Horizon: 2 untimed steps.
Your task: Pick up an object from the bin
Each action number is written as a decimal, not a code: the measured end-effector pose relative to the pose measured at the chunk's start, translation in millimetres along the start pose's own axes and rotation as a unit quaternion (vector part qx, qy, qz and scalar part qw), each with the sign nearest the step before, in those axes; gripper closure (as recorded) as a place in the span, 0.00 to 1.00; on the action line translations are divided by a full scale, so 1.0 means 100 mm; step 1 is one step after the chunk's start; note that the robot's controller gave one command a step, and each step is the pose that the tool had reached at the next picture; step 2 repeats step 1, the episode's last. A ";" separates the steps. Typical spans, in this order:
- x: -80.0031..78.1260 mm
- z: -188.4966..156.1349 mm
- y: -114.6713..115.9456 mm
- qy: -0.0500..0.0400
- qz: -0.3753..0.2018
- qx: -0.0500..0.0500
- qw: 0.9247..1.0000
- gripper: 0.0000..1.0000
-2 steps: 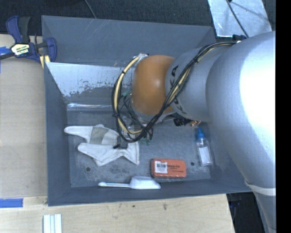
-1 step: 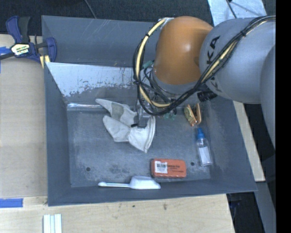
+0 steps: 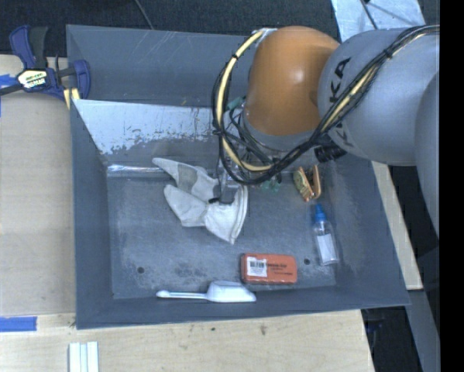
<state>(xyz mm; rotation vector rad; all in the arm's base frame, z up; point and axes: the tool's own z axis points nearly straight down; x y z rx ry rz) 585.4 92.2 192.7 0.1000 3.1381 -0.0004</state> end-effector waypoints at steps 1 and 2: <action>0.10 -0.54 -0.06 0.003 0.003 0.000 1.000 1.00; 0.10 -0.54 -0.06 0.003 0.003 0.000 1.000 1.00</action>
Offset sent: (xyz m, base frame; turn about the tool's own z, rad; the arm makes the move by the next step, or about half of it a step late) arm 0.0228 -0.0119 0.1248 0.0045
